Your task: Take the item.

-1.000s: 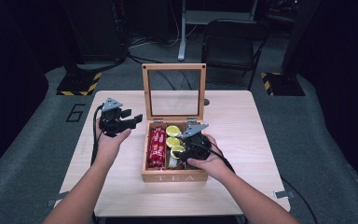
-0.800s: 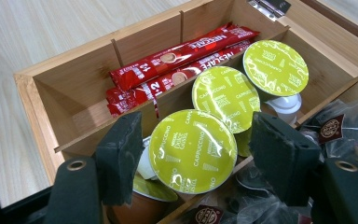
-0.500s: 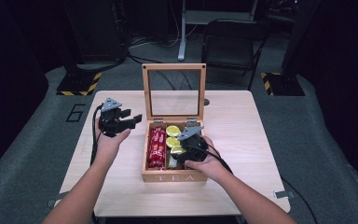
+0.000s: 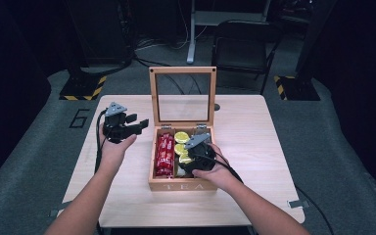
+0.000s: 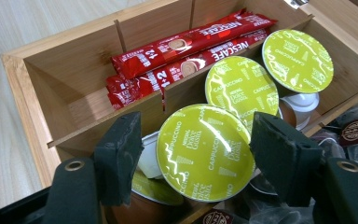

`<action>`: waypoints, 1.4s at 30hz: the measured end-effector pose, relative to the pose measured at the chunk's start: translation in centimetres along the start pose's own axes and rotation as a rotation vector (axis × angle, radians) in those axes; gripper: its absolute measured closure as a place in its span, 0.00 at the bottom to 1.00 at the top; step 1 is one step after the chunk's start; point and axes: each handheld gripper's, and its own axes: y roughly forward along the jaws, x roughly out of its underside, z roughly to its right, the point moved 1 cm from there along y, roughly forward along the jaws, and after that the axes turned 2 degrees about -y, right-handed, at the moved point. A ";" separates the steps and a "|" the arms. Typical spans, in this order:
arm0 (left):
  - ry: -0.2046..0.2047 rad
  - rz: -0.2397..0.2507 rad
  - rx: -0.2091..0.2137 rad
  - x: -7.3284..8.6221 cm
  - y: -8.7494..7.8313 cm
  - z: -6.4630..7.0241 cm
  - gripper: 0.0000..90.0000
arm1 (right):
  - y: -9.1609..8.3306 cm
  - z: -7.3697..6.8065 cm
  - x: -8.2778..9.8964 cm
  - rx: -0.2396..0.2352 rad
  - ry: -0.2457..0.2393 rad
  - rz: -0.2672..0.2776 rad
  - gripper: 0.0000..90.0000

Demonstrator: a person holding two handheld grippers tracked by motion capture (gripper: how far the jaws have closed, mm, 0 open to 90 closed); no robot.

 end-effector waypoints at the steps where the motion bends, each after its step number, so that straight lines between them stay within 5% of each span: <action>1: -0.001 0.001 0.000 0.0 0.0 0.0 0.49 | 0.1 0.0 0.0 0.004 -0.009 0.003 0.37; 24: -0.005 0.007 -0.003 0.0 0.0 0.0 0.49 | 0.7 0.7 0.2 -0.002 -0.019 -0.006 0.32; 42: -0.004 0.007 -0.002 0.0 -0.1 0.0 0.49 | 0.9 0.5 0.2 0.006 -0.041 -0.020 0.41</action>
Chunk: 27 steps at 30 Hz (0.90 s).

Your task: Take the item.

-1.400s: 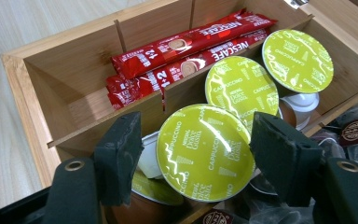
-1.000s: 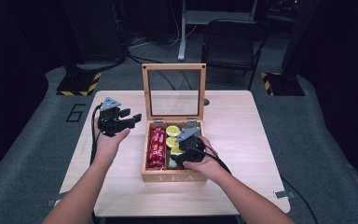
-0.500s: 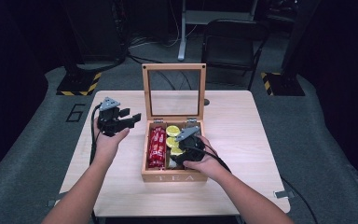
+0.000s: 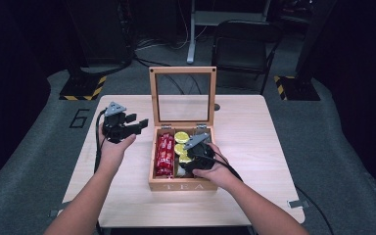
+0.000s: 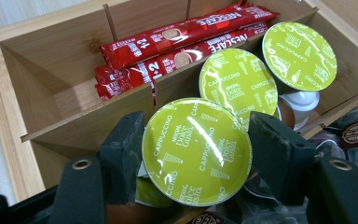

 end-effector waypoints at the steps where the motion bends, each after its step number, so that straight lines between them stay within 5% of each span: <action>1: 0.000 0.000 0.000 0.0 0.0 0.0 0.49 | 0.0 0.0 0.0 0.002 0.004 0.005 0.41; 20: 0.007 -0.010 0.003 0.0 0.0 0.0 0.48 | -2.5 0.6 -0.9 0.011 -0.002 0.056 0.41; 27: -0.002 -0.016 -0.005 0.4 0.1 -0.3 0.48 | -4.2 1.7 -0.2 0.045 0.048 0.083 0.41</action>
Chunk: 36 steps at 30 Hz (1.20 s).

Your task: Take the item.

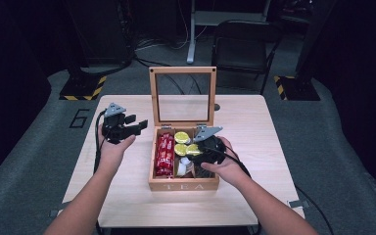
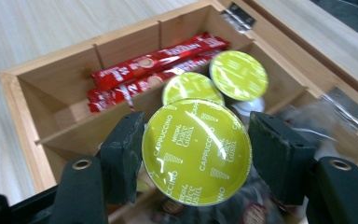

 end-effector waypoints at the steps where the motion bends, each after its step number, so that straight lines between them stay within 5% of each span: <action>1: -0.004 0.000 -0.002 0.1 0.0 0.0 0.48 | -0.2 0.2 0.1 0.005 -0.001 -0.003 0.41; 22: -0.005 0.002 -0.008 0.0 -0.2 -0.3 0.48 | -4.6 6.1 3.5 0.160 0.109 0.011 0.41; 36: -0.006 0.001 -0.011 0.0 -0.3 -0.4 0.48 | -6.1 7.8 6.3 0.217 0.180 0.002 0.41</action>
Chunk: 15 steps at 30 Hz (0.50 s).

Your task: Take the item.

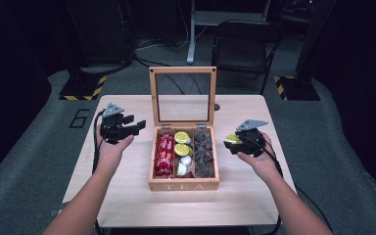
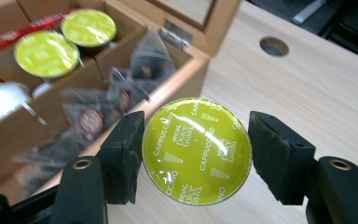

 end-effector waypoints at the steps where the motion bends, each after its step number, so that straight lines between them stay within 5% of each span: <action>1: -0.001 0.003 -0.001 0.0 0.0 0.0 0.48 | 0.0 0.1 0.4 0.005 0.010 -0.009 0.41; 15: 0.002 0.000 -0.002 0.0 -0.1 0.0 0.48 | 0.0 1.4 5.1 0.081 0.106 -0.039 0.41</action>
